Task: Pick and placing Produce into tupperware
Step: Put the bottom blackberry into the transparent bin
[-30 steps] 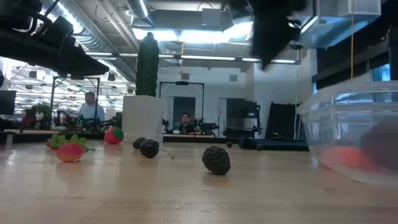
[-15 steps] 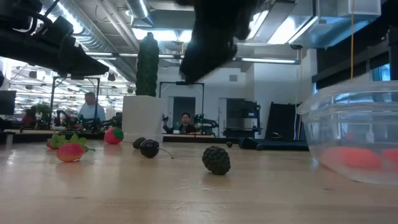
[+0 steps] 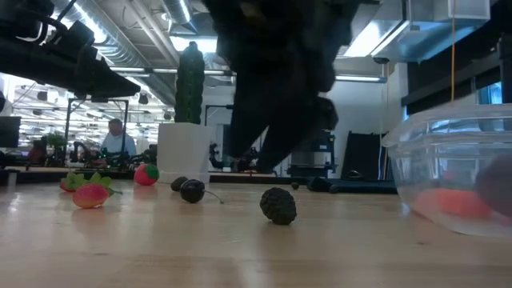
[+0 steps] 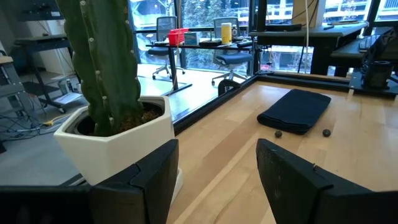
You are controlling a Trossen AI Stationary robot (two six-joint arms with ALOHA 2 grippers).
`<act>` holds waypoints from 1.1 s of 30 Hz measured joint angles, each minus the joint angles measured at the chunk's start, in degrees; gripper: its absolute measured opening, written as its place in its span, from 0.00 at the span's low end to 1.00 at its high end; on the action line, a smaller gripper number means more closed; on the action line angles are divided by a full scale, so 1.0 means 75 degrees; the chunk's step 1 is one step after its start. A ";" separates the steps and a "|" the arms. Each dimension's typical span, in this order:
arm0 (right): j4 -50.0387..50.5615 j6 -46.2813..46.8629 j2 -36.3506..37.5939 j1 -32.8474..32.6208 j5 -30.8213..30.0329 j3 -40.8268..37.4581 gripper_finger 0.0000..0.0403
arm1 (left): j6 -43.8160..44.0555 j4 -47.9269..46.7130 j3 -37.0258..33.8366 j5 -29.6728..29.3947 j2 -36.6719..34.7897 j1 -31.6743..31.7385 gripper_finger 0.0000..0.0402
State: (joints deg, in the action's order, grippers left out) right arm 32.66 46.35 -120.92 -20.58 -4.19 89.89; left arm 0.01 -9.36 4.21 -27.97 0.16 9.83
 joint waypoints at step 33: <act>0.0479 -0.0040 -0.0536 -0.0335 -0.0115 0.0006 0.42 | 0.0330 0.0002 0.0000 0.0000 -0.0001 0.0000 0.52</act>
State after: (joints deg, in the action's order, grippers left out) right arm 36.25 46.05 -124.95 -23.09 -5.06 89.93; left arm 2.49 -9.35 4.21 -27.97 0.15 9.84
